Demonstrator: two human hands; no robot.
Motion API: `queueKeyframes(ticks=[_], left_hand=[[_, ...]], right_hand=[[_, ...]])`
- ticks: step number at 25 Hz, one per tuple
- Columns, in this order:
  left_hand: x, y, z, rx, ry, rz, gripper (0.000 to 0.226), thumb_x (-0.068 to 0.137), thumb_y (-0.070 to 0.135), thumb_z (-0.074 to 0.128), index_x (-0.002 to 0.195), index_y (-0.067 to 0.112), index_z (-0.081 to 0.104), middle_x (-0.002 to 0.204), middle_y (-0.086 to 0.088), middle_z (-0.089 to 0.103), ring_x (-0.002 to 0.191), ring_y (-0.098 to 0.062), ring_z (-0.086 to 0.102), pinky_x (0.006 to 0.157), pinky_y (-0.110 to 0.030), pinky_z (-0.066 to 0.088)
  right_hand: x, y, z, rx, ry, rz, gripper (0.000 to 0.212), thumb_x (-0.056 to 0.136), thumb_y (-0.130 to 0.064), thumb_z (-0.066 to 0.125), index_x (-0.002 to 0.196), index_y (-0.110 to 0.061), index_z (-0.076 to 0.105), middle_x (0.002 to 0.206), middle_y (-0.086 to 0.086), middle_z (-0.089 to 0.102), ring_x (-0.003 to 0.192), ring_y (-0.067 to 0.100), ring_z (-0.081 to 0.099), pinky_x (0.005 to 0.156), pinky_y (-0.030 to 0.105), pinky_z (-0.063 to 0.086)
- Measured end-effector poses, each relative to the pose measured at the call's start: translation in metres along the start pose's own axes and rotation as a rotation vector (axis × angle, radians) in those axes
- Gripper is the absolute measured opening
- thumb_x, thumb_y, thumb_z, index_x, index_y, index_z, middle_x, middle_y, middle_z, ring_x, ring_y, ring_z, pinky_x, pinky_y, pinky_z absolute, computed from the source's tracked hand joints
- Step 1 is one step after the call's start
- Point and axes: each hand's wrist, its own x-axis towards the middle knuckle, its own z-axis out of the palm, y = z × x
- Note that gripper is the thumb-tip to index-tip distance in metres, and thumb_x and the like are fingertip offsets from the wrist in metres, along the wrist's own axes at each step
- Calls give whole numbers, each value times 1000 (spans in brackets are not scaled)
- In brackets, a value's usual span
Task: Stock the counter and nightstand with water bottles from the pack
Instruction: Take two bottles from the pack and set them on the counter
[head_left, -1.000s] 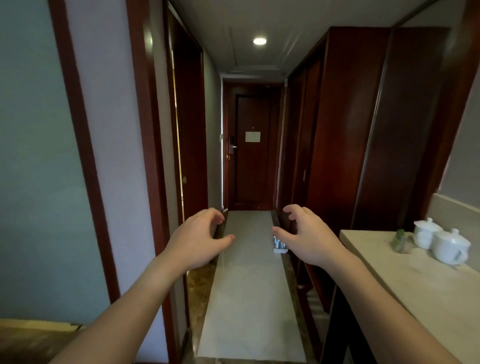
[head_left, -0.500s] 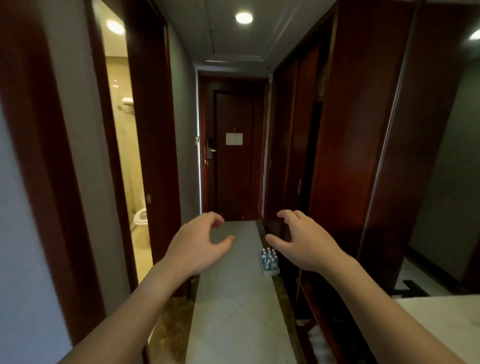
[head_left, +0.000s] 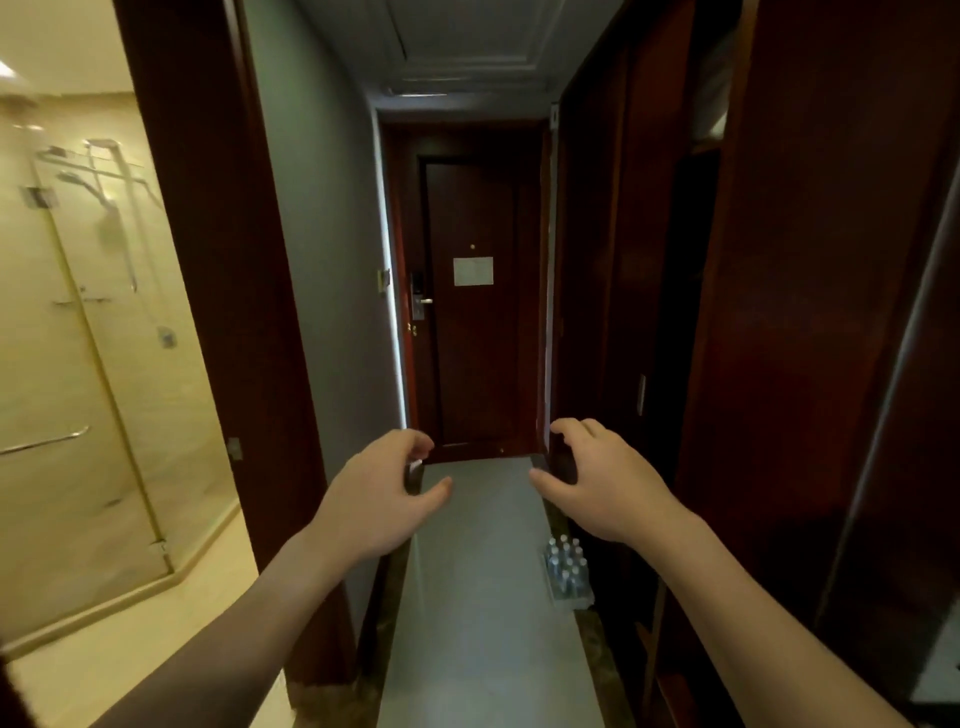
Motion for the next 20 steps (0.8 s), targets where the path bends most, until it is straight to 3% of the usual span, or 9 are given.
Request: queueKeyframes(ticks=[7,13,17,20], left_hand=[[171,-62,50,120,18,-21,61,87,52,62,139,23,47,138,6,54,131,-13,47,110,-34,38],[317,-160,116,85,64,28,61,82,47,70,133,16,56,127,2,62,119,-14,56,97,-25,43],[431,-214,161,73,54,140,58,78,54,61,119,13,64,112,1,69,104,-19,65,86,-31,52],[516,-235,191,61,34,206,56,78,52,63,121,14,64,113,1,70,105,-19,64,86,-34,51]], right_hand=[[194,55,50,-22,-44,-46,73,89,-63,51,149,-25,33,146,-4,46,131,18,46,104,35,44],[347,95,119,-24,-39,-29,74,90,-62,53,151,-25,32,148,-4,45,132,17,46,104,36,45],[452,114,160,-20,-51,35,74,90,-60,54,150,-23,33,148,-2,45,132,19,47,104,37,46],[522,136,179,-22,-18,85,73,90,-60,54,150,-24,33,148,-2,45,132,19,47,103,39,46]])
